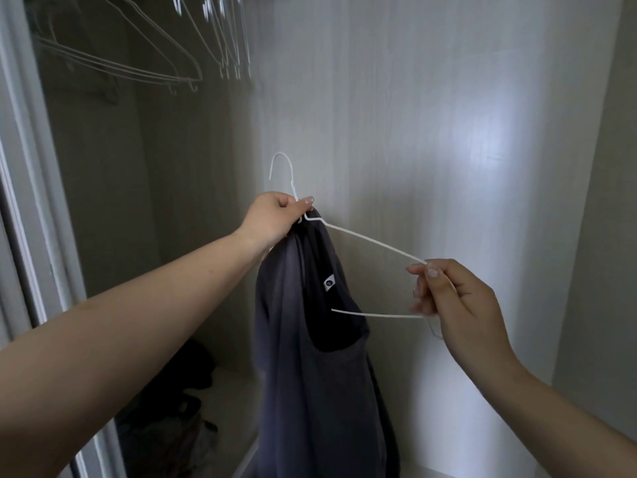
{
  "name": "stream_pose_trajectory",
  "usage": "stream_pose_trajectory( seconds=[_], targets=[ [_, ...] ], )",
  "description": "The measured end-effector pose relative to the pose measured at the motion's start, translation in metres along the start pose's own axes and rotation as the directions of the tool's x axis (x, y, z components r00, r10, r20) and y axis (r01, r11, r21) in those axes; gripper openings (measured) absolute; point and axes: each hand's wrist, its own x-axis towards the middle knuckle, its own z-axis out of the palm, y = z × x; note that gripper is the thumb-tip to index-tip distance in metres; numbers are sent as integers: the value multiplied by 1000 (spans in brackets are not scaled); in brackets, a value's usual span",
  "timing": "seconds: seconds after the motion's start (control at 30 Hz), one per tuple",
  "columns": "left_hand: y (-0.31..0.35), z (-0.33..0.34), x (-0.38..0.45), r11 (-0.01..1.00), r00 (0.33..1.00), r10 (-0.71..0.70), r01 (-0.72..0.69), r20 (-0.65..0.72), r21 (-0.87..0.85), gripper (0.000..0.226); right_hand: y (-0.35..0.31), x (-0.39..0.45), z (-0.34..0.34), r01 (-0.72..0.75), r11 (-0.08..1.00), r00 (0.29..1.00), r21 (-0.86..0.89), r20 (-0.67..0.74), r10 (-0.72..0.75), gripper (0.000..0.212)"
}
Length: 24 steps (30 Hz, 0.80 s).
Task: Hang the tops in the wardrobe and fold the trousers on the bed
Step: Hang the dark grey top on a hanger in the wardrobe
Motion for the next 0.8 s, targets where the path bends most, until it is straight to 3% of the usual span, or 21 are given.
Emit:
stream_pose_trajectory(
  seconds=[0.07,0.13,0.2,0.3,0.4,0.47,0.57,0.63,0.7,0.8],
  targets=[
    [-4,2,4,1000,999,-11,11,-31,14,47,-8,4,-8,132,941,991,-313,45,-124,26],
    [-8,4,6,1000,999,-16,17,-50,16,46,-16,6,-15,342,710,933,-616,130,-336,48],
    [-10,7,6,1000,998,-25,26,-65,11,45,-27,-1,-12,526,507,818,-682,242,-522,53],
    [-11,11,8,999,997,-33,33,-72,6,41,-30,-19,7,714,447,682,-538,390,-619,40],
    [-8,15,7,1000,998,-19,19,-68,9,45,-16,-33,33,717,564,693,-409,512,-508,37],
    [-4,18,5,1000,998,-5,5,-66,7,45,2,-35,50,670,588,718,-453,596,-360,43],
    [1,16,3,1000,999,14,-13,-50,11,43,33,-30,69,614,509,687,-603,726,31,68],
    [2,9,4,999,997,29,-27,-66,32,41,51,-26,73,583,454,660,-674,718,218,78],
    [-1,-2,7,998,994,40,-35,-101,53,42,61,-23,70,554,410,679,-724,678,281,78],
    [-13,-20,13,992,985,48,-28,-165,120,43,59,-20,54,600,421,682,-681,710,175,51]
  ],
)
